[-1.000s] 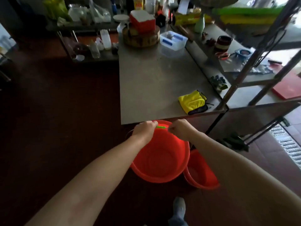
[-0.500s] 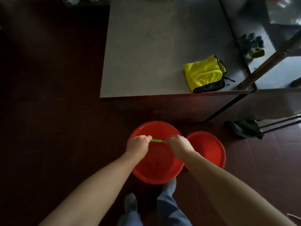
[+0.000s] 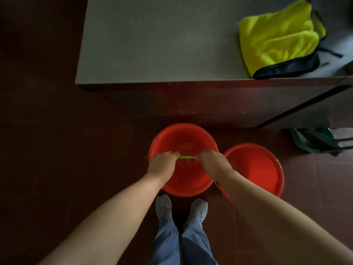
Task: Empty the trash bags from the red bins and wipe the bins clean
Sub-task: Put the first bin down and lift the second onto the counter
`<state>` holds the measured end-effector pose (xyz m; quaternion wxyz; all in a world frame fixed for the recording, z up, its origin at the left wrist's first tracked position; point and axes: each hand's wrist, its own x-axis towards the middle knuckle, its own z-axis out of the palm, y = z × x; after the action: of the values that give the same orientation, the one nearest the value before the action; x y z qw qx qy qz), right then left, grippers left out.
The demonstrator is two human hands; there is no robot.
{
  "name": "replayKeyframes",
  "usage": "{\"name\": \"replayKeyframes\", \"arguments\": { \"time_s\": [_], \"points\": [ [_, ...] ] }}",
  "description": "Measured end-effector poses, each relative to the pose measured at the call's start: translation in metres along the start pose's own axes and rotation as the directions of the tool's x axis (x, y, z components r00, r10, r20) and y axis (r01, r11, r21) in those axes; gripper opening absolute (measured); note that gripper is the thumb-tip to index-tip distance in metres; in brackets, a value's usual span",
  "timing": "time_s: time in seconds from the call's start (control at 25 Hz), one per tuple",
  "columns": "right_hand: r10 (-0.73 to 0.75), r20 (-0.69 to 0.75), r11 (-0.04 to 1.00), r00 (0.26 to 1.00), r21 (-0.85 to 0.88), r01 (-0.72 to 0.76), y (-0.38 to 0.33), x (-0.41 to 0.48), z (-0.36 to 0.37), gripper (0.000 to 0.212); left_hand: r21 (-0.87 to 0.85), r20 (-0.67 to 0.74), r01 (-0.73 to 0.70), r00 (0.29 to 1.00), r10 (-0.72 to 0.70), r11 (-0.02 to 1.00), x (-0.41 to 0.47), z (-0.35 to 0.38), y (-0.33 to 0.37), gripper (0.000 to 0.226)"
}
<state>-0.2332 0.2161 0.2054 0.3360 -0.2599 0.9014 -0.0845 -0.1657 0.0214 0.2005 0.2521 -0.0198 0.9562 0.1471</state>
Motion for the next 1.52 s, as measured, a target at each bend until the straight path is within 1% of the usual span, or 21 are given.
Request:
{"name": "replayKeyframes", "arguments": {
  "time_s": [0.12,0.32,0.44,0.6,0.76,0.88,0.96,1.0,1.08,1.12,1.16,1.24,1.32,1.4,1.52],
  "points": [
    [0.019,-0.002,0.998,1.0,0.051,-0.019,0.014,0.029,0.019,0.034,0.012,-0.027,0.002,1.0,-0.002,1.0,0.027,0.019,-0.011,0.038],
    [0.033,-0.031,0.999,0.999,0.039,-0.032,0.031,0.061,0.047,0.035,0.066,-0.052,-0.021,0.998,0.025,0.998,0.058,0.045,-0.022,0.038],
    [0.04,-0.037,0.999,0.998,0.029,-0.039,0.034,0.067,0.058,0.038,0.075,-0.031,-0.023,0.999,0.025,0.997,0.065,0.058,-0.027,0.038],
    [0.063,-0.041,0.996,0.997,0.069,-0.06,0.033,0.067,0.069,0.042,0.075,-0.015,-0.022,1.0,0.023,0.997,0.063,0.07,-0.029,0.04],
    [0.118,0.014,0.989,0.993,0.087,-0.119,0.037,0.06,0.076,0.042,0.016,0.005,-0.076,0.997,0.076,0.997,0.06,0.083,-0.025,0.037],
    [0.155,0.061,0.984,0.986,0.083,-0.159,0.041,0.04,0.09,0.04,-0.085,0.122,-0.088,0.988,0.098,0.993,0.045,0.097,-0.025,0.044],
    [0.169,0.109,0.982,0.979,0.064,-0.177,0.038,0.022,0.109,0.042,-0.066,0.225,-0.067,0.971,0.08,0.996,0.024,0.114,-0.027,0.051],
    [0.177,0.164,0.982,0.97,0.042,-0.186,0.035,0.011,0.122,0.043,-0.025,0.309,-0.056,0.949,0.061,0.998,0.011,0.124,-0.028,0.053],
    [0.184,0.287,0.981,0.94,0.012,-0.195,0.03,-0.007,0.146,0.043,0.065,0.509,-0.06,0.861,0.018,0.996,-0.011,0.143,-0.031,0.056],
    [0.188,0.318,0.979,0.929,0.016,-0.203,0.03,-0.014,0.156,0.043,0.092,0.563,-0.061,0.826,-0.001,0.994,-0.019,0.15,-0.033,0.056],
    [0.201,0.32,0.974,0.926,0.032,-0.222,0.03,-0.021,0.163,0.043,0.103,0.567,-0.057,0.823,-0.012,0.993,-0.025,0.155,-0.034,0.057],
    [0.23,0.289,0.965,0.929,0.06,-0.257,0.031,-0.032,0.17,0.048,0.089,0.49,-0.047,0.872,-0.003,0.995,-0.034,0.155,-0.033,0.058],
    [0.253,0.253,0.957,0.934,0.074,-0.279,0.027,-0.044,0.168,0.048,0.059,0.417,-0.058,0.908,0.028,0.997,-0.046,0.145,-0.025,0.058],
    [0.283,0.217,0.943,0.934,0.113,-0.312,0.022,-0.057,0.158,0.046,0.045,0.382,-0.073,0.923,0.051,0.996,-0.054,0.131,-0.013,0.059],
    [0.326,0.154,0.921,0.933,0.172,-0.35,0.025,-0.082,0.141,0.05,0.063,0.328,-0.113,0.941,0.086,0.992,-0.058,0.11,0.012,0.059]
  ]
}}
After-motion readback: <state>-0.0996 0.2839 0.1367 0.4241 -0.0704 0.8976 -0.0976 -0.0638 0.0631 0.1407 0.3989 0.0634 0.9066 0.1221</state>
